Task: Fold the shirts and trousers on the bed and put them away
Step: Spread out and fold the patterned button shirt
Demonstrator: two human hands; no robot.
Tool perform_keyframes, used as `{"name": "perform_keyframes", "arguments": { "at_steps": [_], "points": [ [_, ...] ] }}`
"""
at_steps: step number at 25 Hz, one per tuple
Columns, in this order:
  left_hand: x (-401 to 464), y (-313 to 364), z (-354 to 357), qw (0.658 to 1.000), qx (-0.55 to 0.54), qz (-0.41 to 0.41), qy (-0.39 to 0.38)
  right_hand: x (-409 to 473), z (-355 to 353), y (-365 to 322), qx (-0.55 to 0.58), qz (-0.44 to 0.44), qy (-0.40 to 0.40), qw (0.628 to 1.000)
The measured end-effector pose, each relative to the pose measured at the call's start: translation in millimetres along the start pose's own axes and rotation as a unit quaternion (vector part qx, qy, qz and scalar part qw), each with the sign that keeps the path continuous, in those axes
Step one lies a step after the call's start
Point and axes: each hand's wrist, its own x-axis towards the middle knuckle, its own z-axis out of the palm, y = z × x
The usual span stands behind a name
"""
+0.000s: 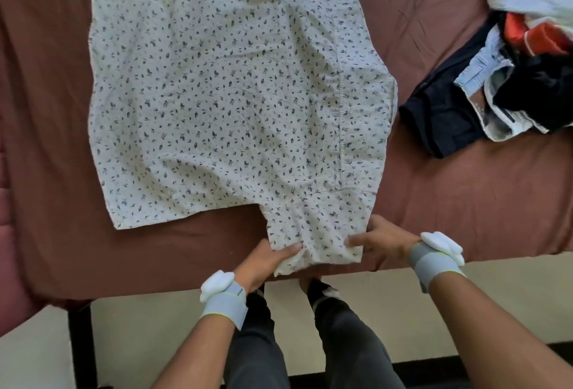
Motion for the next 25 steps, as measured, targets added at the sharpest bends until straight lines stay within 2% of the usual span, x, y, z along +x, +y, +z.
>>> {"name": "perform_keyframes", "arguments": {
  "at_steps": [2,4,5,7,9,10,11,13,15,17,19,20,22,25],
  "points": [
    [-12,7,7,0.999,-0.028,0.0,-0.014,-10,-14,-9,0.049,0.005,-0.007,0.999],
    [-20,42,6,0.992,-0.12,0.022,-0.016,-11,-31,-31,0.14,-0.043,0.007,0.989],
    [-21,69,-1,0.984,-0.17,0.053,-0.012,-6,-37,-50,0.216,-0.099,0.016,0.971],
    [-20,129,-22,0.961,-0.223,0.164,-0.007,4,-38,-101,0.372,-0.218,0.043,0.901],
    [-20,161,-51,0.946,-0.18,0.266,0.041,14,-30,-143,0.458,-0.257,0.122,0.842],
    [-17,156,-70,0.944,-0.125,0.283,0.112,21,-23,-151,0.438,-0.251,0.171,0.846],
    [-17,141,-93,0.937,-0.059,0.276,0.206,27,-13,-151,0.378,-0.237,0.224,0.867],
    [-29,86,-145,0.891,0.072,0.225,0.387,45,4,-129,0.19,-0.204,0.308,0.91],
    [-46,33,-199,0.85,0.212,0.134,0.463,59,14,-111,0.033,-0.163,0.37,0.914],
    [-51,8,-241,0.808,0.358,0.088,0.459,70,16,-112,-0.055,-0.168,0.429,0.886],
    [-45,12,-264,0.759,0.439,0.164,0.453,77,14,-125,-0.124,-0.172,0.468,0.858],
    [-43,23,-270,0.748,0.442,0.218,0.444,80,13,-134,-0.155,-0.171,0.478,0.847],
    [-44,52,-276,0.766,0.407,0.277,0.413,88,12,-159,-0.207,-0.174,0.479,0.835],
    [-45,96,-283,0.808,0.365,0.261,0.383,114,-1,-201,-0.253,-0.161,0.449,0.842]
  ]
}}
